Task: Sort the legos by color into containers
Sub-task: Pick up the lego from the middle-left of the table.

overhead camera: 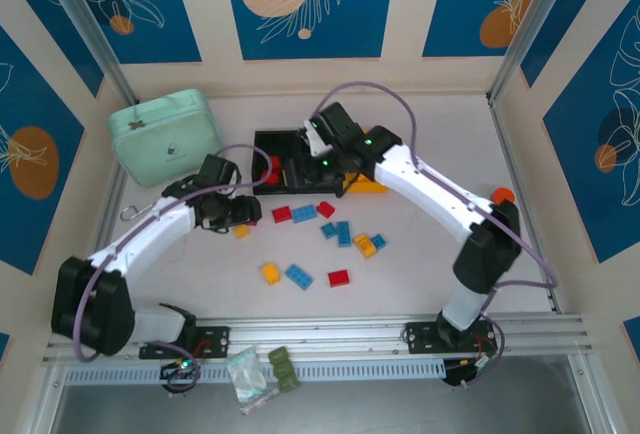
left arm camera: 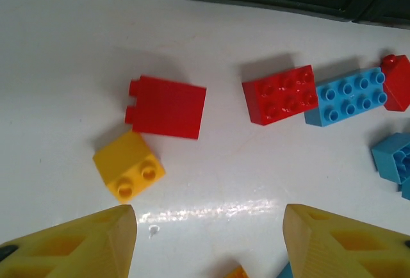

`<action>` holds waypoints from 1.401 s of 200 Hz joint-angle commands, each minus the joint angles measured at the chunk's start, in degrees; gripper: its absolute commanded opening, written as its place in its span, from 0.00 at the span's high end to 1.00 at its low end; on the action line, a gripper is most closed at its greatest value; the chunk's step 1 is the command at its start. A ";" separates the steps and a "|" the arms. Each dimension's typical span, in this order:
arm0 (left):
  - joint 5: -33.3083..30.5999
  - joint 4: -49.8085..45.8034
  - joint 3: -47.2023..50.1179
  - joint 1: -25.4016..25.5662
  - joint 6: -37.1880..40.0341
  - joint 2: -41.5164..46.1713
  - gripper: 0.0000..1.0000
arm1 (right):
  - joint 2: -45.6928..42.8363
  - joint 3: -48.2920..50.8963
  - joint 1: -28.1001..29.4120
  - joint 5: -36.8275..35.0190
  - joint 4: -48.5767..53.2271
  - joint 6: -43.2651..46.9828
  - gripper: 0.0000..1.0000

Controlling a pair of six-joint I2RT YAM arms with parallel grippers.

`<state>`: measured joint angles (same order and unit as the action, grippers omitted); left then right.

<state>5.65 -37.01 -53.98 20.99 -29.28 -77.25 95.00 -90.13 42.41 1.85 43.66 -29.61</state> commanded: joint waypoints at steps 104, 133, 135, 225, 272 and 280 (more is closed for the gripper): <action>-6.76 -3.66 -12.22 -0.73 10.07 -21.73 0.35 | -33.05 32.86 -1.28 5.42 -3.04 -5.44 0.30; -7.54 -2.89 -12.37 -0.78 10.54 -23.65 0.42 | -32.71 33.44 -1.28 6.10 -4.19 -5.81 0.31; -7.51 -2.89 -12.34 -0.78 10.55 -23.71 0.43 | -32.63 33.39 -1.28 6.12 -4.20 -5.75 0.31; -6.87 -6.20 -14.17 -0.71 11.92 -17.82 0.69 | -31.42 33.35 -1.02 6.43 -6.28 -6.43 0.32; -2.66 -8.42 -21.87 -0.69 11.05 -16.58 0.68 | -30.19 33.00 -0.97 4.52 -8.73 -8.37 0.32; -2.04 -8.35 -23.72 -0.65 10.76 -17.38 0.68 | -29.97 32.90 -0.93 4.09 -9.08 -8.70 0.32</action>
<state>0.47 -43.46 -72.66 20.84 -18.11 -94.56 64.31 -57.19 41.34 6.50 36.42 -36.53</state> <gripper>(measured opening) 0.381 0.683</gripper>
